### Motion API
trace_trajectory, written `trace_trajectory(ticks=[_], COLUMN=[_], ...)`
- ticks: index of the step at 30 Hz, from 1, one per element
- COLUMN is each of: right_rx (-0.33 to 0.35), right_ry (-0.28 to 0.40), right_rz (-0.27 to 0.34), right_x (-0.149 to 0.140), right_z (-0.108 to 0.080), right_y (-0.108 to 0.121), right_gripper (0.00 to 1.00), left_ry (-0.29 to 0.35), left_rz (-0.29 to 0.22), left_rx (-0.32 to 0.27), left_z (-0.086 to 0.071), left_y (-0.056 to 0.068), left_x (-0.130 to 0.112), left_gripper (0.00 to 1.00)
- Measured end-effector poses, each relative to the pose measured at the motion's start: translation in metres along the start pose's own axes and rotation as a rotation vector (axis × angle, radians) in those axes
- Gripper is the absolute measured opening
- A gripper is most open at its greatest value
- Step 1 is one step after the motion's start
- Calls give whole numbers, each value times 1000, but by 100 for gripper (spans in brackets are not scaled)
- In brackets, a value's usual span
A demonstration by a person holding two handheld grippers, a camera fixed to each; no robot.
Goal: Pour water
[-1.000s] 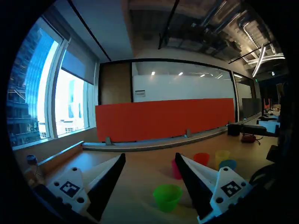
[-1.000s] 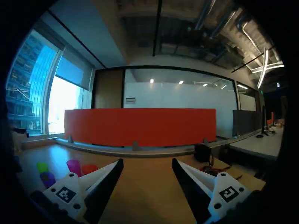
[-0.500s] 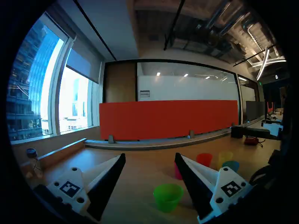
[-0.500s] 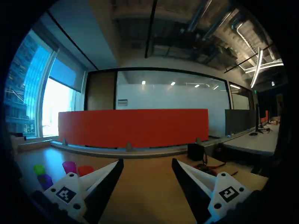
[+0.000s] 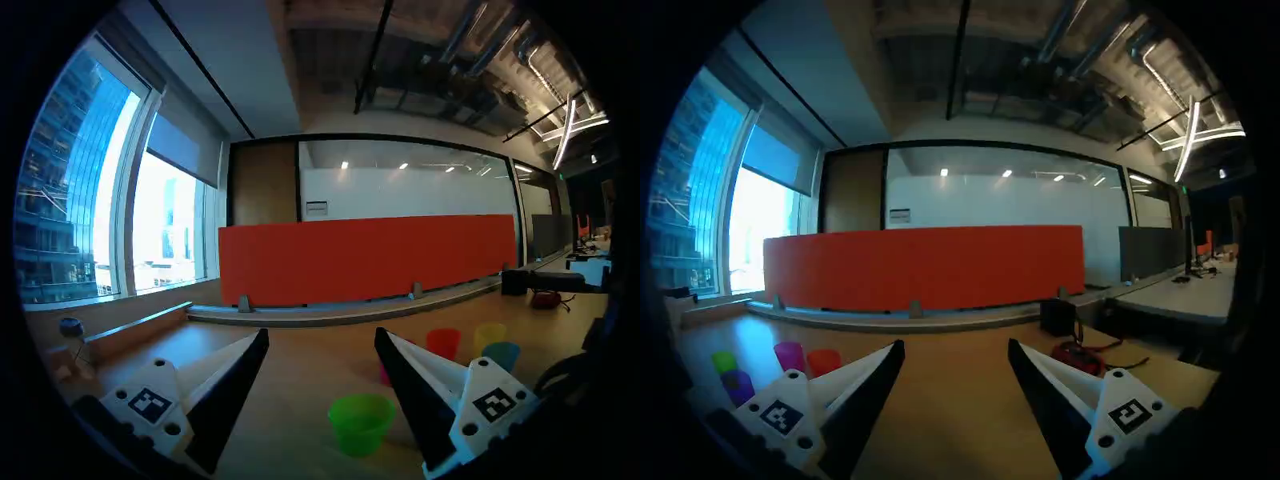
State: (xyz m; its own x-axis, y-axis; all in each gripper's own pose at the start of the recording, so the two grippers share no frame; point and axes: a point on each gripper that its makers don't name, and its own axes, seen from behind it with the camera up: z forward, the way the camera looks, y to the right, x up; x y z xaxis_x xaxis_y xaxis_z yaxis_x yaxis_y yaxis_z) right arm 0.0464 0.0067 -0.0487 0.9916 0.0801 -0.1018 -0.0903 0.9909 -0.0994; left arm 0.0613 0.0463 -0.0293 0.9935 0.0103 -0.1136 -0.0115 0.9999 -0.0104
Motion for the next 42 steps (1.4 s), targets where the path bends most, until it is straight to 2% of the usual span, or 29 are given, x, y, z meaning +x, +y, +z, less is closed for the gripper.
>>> trace_trajectory(ticks=[8, 23, 42], right_rx=[-5, -3, 11], right_ry=[2, -1, 11], right_rz=[10, -8, -27], right_x=[0, -4, 6], right_z=[0, -2, 0], right_y=[-3, -14, -26], right_gripper=[99, 99, 99], left_ry=[-8, -2, -21], left_rz=[1, -28, -53], left_rx=[2, 13, 15], left_z=[0, 2, 8], left_y=[-7, -38, -44], left_x=[-16, -35, -53], left_gripper=[99, 99, 99])
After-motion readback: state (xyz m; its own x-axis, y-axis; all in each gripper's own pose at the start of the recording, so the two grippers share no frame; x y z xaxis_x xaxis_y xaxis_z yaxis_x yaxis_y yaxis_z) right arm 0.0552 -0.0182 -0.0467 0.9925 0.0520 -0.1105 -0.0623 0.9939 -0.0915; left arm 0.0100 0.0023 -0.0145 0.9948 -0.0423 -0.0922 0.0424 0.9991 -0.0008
